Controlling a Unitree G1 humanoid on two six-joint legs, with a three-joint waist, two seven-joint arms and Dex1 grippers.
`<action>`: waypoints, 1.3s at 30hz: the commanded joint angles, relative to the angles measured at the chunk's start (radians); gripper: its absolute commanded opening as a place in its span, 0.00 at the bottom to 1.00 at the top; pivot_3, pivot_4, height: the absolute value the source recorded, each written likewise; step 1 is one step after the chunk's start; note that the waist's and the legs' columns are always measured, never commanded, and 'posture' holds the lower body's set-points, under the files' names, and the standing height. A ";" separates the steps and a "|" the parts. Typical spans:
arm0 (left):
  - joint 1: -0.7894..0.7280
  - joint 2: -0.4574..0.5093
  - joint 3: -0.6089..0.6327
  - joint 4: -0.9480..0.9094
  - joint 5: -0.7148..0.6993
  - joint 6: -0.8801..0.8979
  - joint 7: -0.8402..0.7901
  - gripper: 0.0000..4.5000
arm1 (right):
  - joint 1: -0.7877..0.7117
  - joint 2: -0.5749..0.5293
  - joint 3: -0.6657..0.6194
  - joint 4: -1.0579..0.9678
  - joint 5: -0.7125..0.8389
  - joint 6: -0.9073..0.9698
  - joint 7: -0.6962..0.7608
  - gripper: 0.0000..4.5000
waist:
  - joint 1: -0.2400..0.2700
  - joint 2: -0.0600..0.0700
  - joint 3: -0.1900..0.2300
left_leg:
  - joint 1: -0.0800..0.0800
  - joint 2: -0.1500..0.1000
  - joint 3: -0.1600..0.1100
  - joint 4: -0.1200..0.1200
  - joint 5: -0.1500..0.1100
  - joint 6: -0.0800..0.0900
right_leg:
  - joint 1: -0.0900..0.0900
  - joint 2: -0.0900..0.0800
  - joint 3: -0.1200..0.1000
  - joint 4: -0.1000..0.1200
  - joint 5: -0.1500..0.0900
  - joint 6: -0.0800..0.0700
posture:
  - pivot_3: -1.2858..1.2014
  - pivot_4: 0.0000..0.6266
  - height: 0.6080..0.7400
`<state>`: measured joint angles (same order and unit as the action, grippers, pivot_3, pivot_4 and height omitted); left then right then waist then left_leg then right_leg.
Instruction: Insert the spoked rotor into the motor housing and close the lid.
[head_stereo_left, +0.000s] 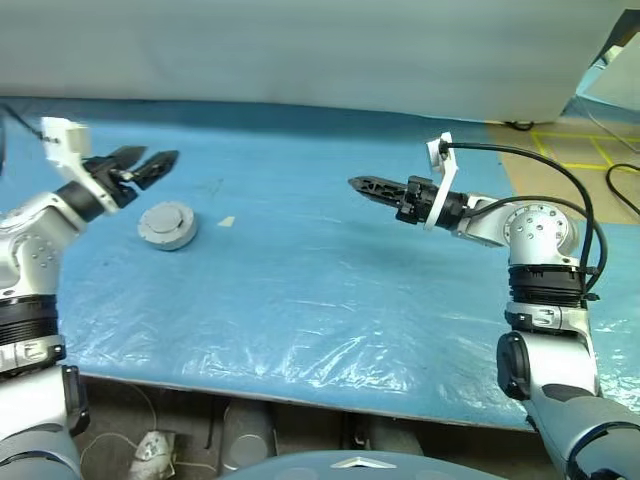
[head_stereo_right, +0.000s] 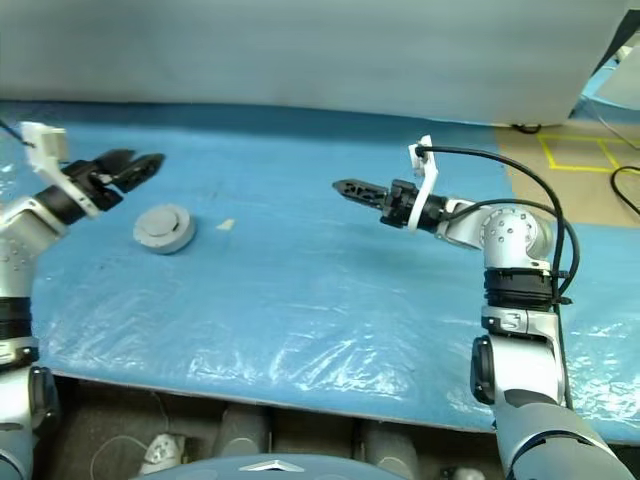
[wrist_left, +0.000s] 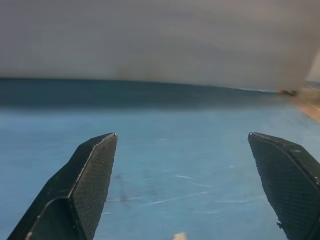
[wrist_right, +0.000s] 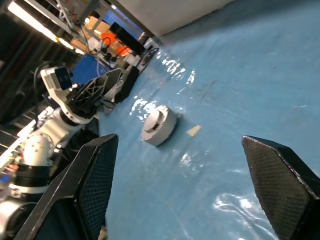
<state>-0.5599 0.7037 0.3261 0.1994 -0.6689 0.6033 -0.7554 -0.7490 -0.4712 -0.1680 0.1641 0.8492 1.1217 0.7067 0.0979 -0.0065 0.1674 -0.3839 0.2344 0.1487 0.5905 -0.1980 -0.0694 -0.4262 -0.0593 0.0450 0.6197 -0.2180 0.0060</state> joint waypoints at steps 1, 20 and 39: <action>0.017 -0.039 -0.091 -0.141 -0.012 0.029 -0.050 0.98 | 0.059 -0.015 0.056 -0.107 -0.077 -0.161 0.078 0.92 | -0.002 0.000 0.000 | -0.001 0.000 0.000 0.000 0.000 0.000 | 0.000 0.000 0.000 -0.001 0.000 0.000 | 0.52 0.24 1.00; 0.083 -0.128 -0.288 -0.236 0.140 -0.063 -0.107 0.98 | 0.136 0.016 0.132 -0.141 -0.191 -0.328 0.138 0.92 | -0.003 0.000 0.000 | 0.001 0.000 0.001 0.001 0.000 0.000 | 0.000 0.001 0.001 0.001 0.000 -0.001 | 0.52 0.24 1.00; 0.045 -0.134 -0.256 -0.203 0.129 -0.052 -0.108 0.98 | 0.138 0.052 0.124 -0.134 -0.214 -0.339 0.129 0.92 | -0.003 0.000 0.000 | 0.001 0.000 0.001 0.001 0.000 0.000 | 0.000 0.001 0.001 0.001 0.000 -0.001 | 0.52 0.24 1.00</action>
<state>-0.5070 0.5712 0.0416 0.0333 -0.5260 0.5549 -0.8661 -0.6007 -0.4171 -0.0270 0.0499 0.6283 0.7967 0.8312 0.0947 -0.0064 0.1676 -0.3832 0.2343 0.1496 0.5914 -0.1980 -0.0691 -0.4264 -0.0581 0.0462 0.6205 -0.2184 0.0052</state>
